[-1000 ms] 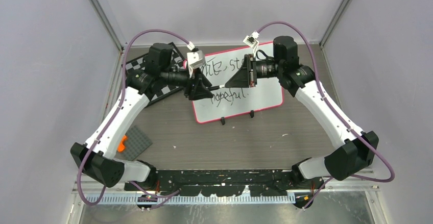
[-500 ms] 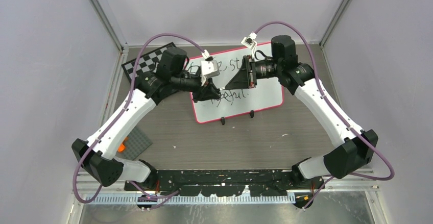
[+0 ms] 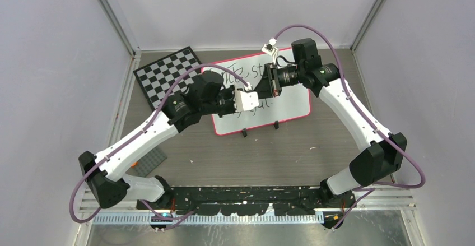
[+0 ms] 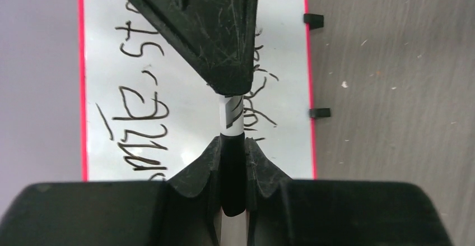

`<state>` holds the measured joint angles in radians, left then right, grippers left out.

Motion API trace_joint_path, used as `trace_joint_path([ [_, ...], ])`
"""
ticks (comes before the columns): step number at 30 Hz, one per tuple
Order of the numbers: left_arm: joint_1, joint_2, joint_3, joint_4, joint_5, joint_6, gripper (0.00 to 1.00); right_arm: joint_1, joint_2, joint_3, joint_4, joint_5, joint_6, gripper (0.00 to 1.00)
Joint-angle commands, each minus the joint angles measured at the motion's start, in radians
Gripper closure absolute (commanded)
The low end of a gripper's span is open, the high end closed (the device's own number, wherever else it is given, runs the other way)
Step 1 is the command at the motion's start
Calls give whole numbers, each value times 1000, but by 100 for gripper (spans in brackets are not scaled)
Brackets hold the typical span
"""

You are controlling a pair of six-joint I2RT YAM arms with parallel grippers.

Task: Write a sentence on the whiteboard
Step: Close the whiteboard marker at the center of the board, then place the whiteboard marker at the center of the board.

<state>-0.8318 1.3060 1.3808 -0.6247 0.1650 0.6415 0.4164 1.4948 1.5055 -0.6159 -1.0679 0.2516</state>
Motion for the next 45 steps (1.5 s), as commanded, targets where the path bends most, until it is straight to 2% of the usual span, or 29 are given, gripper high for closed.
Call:
trace_joint_path([
  [1,-41,-85,-55,210,25,201,100,21,-17,44,-83,2,-69,78],
  [3,-40,-122,-101,211,51,224,100,9,-24,68,-128,15,-106,59],
  [5,-39,-150,-135,191,81,253,100,-1,-25,99,-183,34,-150,45],
  [6,-37,-160,-145,177,97,259,100,-2,-24,116,-219,44,-178,43],
  [11,-8,-147,-98,37,224,210,100,-3,-17,201,-360,102,-336,41],
  [14,14,-145,-87,25,284,185,100,-3,-23,218,-384,106,-368,43],
  [18,13,-191,-202,240,150,248,100,-3,-11,223,-410,79,-363,45],
  [20,14,-191,-221,287,89,265,100,-2,-5,232,-425,74,-356,45],
  [23,30,-165,-137,151,159,247,100,-2,-4,248,-417,123,-349,45],
  [27,52,-121,-37,-32,300,114,100,-33,-36,234,-348,173,-348,45],
  [31,118,-44,83,-194,474,-46,100,-129,-100,177,-147,214,-229,45],
  [33,161,14,162,-269,533,-136,100,-179,-139,134,-68,239,-221,44],
  [36,230,148,318,-410,662,-253,100,-193,-202,89,-22,293,-337,42],
  [38,252,246,439,-548,697,-327,100,-190,-247,37,22,301,-408,41],
  [42,254,421,679,-801,651,-368,100,-149,-330,-39,72,354,-589,41],
  [45,257,474,734,-871,675,-396,100,-84,-373,-69,66,400,-748,41],
])
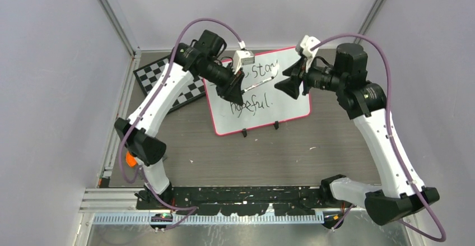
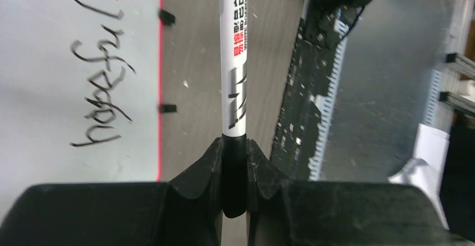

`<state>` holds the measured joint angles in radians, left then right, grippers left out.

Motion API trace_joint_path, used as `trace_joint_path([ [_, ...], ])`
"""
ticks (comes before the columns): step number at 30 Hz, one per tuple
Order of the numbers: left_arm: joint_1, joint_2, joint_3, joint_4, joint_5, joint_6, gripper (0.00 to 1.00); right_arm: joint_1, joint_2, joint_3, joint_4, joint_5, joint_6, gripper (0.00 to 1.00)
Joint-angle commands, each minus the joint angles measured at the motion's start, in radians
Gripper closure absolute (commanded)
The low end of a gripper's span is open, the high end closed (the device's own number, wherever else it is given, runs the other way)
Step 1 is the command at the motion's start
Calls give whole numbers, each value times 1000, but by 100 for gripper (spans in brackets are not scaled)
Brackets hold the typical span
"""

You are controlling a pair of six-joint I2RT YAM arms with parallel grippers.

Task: Write a sentence on the whiteboard
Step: Place the whiteboard marker at the center of the board.

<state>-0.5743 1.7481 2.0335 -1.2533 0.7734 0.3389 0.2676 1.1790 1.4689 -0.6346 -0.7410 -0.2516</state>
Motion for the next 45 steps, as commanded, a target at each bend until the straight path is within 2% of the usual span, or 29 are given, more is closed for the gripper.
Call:
trace_joint_path([
  [1,0,26,69,-236,82,-103,100,89,-70,-42,85,84,-299,41],
  [7,-1,21,33,-253,169,-128,100,272,-92,-78,14,180,-632,42],
  [12,-5,20,12,-260,175,-139,100,391,-79,-95,-11,288,-812,45],
  [18,-5,30,2,-250,165,-178,100,466,-52,-93,-14,374,-900,51],
  [22,-5,43,13,-244,162,-201,96,491,-30,-93,-52,406,-970,56],
  [38,-13,58,3,-249,171,-222,94,530,39,-105,-36,459,-1076,60],
  [45,-14,46,-10,-245,174,-218,91,532,53,-123,-15,476,-1108,76],
])
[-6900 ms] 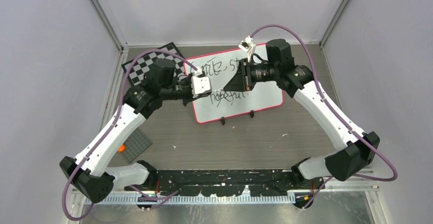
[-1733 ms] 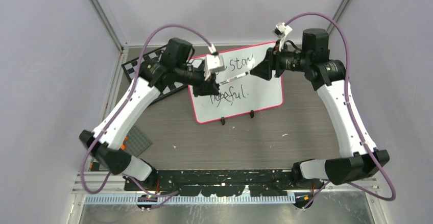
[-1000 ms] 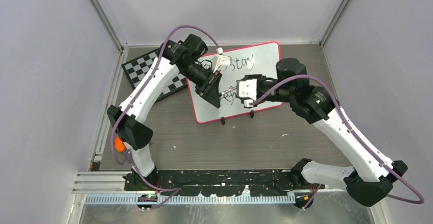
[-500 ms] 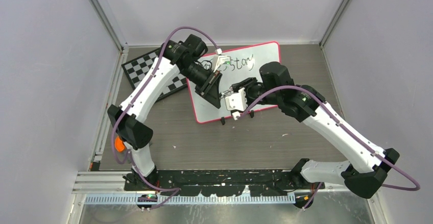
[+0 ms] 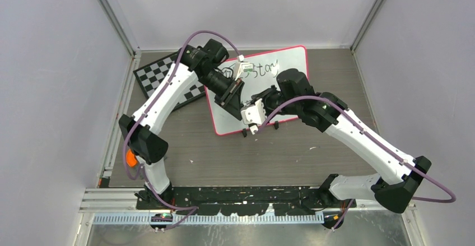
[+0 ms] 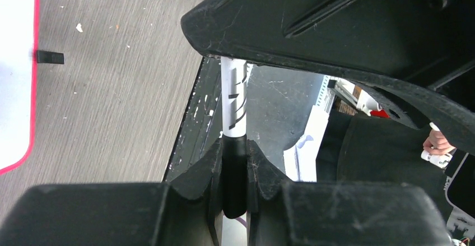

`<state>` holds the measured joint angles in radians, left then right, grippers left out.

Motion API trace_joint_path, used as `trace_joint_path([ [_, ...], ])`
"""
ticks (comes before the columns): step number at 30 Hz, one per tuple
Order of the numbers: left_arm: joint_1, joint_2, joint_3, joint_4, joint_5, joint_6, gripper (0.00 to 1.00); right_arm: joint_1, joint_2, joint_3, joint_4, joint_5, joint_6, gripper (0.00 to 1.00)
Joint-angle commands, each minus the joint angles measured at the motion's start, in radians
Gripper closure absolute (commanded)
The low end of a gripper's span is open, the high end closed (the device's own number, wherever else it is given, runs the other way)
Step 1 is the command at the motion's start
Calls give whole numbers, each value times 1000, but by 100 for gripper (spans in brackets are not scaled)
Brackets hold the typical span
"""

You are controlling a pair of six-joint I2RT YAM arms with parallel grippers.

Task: Write a sentence on the whiteboard
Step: Place the whiteboard marker at the center of the board.

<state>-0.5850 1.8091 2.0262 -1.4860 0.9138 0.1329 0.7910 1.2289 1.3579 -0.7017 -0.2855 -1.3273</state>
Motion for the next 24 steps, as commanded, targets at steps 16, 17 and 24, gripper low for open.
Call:
trace_joint_path([
  [16,90,-109,-56,209,105,-56,0,7,-70,-109,71,78,-3,100],
  [17,99,-128,-69,252,96,-69,0,6,-77,-117,71,84,13,100],
  [24,251,-218,-189,564,34,-286,0,-28,-128,-147,91,122,303,100],
])
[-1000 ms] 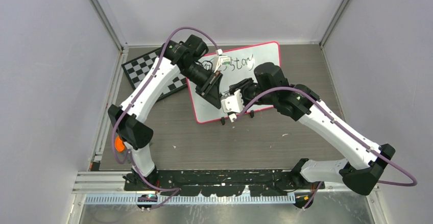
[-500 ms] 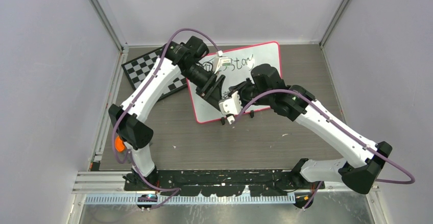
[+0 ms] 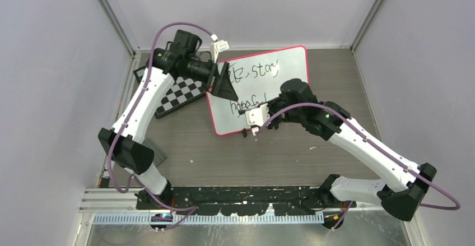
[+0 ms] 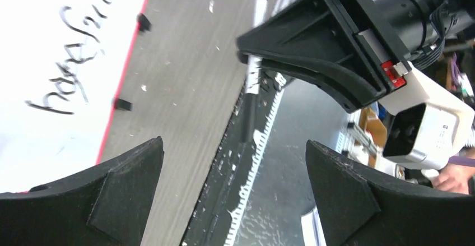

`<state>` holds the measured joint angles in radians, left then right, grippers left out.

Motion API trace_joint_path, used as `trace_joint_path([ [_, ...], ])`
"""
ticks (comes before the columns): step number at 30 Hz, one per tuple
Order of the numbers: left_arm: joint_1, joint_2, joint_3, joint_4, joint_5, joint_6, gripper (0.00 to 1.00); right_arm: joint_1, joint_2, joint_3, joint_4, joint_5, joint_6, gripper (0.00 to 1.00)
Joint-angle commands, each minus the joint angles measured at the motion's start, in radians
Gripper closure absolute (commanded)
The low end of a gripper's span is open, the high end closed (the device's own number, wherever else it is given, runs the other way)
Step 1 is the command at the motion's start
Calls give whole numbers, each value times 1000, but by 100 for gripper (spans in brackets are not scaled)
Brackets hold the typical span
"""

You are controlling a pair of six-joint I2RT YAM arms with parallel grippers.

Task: Write a sentence on the whiteboard
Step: Place the whiteboard marker at the center of the board.

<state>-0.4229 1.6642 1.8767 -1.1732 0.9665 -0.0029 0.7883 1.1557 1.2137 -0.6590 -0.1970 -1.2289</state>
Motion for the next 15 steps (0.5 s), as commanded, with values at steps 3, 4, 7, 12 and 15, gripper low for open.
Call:
trace_joint_path([
  [3,177,-110,-96,439,-69,-261,0,-89,-58,10,69,29,393,100],
  [4,197,-120,-110,481,-102,-281,0,-121,-49,23,74,23,472,100],
  [7,229,-127,-106,514,-224,-274,0,-253,-9,82,73,-13,684,100],
  [12,247,-107,-49,439,-446,-186,0,-493,27,141,69,-82,972,100],
  [15,260,-125,-72,437,-529,-155,0,-606,32,122,47,-95,1065,100],
])
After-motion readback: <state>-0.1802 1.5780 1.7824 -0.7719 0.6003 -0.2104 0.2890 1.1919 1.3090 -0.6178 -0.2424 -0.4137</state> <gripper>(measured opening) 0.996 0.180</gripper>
